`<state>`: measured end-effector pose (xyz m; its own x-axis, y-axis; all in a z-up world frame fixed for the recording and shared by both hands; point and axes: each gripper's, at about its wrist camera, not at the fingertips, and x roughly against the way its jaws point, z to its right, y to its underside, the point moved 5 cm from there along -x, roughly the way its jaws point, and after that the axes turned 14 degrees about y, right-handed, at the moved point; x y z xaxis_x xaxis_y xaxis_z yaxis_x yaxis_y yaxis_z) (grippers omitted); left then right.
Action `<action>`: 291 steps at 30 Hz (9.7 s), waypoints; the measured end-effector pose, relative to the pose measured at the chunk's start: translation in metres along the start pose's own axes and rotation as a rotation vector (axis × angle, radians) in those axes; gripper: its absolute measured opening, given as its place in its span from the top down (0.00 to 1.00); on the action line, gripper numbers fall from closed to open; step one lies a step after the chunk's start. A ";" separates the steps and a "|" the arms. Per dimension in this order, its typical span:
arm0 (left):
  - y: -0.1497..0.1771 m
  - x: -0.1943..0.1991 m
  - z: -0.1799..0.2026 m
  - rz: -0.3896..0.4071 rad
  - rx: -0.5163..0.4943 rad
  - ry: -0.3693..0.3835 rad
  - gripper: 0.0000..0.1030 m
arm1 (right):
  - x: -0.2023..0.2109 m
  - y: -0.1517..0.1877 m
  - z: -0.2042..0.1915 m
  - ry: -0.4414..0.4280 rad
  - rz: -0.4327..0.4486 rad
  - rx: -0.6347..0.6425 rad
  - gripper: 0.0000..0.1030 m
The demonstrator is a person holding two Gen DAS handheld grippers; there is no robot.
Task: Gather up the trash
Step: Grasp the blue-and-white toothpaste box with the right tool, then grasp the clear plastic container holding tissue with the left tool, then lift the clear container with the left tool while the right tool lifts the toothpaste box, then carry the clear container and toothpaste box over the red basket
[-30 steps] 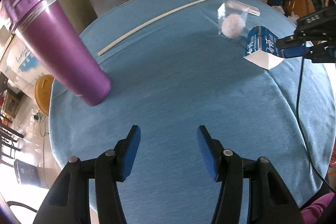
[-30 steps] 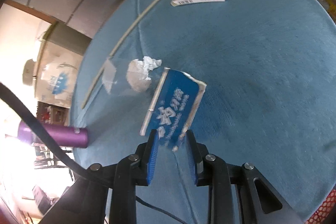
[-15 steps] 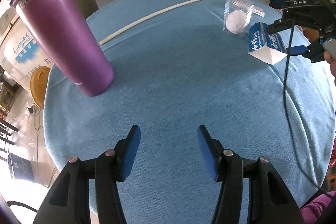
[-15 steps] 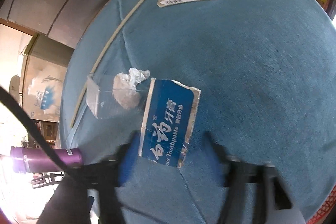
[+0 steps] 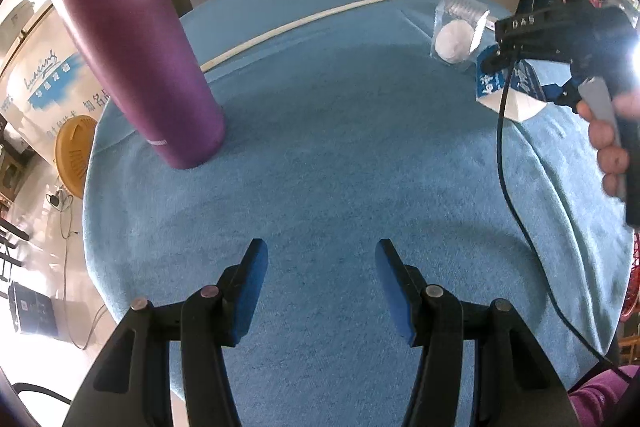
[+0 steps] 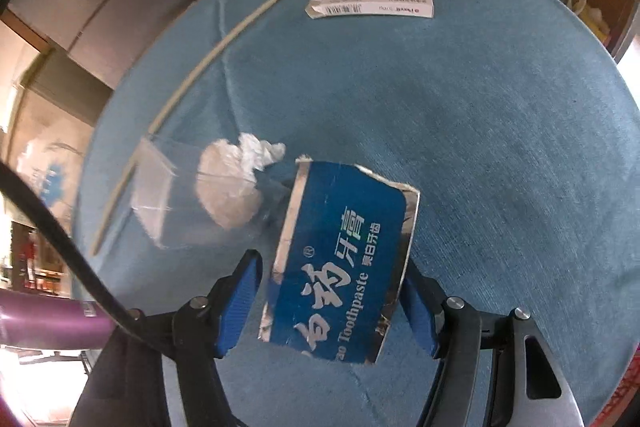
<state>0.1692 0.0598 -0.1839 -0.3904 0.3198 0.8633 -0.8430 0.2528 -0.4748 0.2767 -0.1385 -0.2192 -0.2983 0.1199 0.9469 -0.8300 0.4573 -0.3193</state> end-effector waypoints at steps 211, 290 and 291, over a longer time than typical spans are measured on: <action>-0.010 0.174 0.327 0.390 -0.620 -0.124 0.52 | 0.252 0.179 0.291 -0.193 0.602 -0.170 0.37; 0.022 0.052 0.427 0.007 -0.777 0.209 0.52 | 0.180 0.167 0.422 -0.118 0.280 -0.511 0.37; 0.022 0.051 0.427 0.004 -0.775 0.209 0.52 | 0.179 0.167 0.422 -0.112 0.276 -0.509 0.37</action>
<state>-0.0276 -0.3081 -0.0773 -0.2510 0.4671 0.8478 -0.3150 0.7888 -0.5278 -0.1148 -0.4127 -0.1185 -0.5418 0.2138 0.8129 -0.3922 0.7911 -0.4695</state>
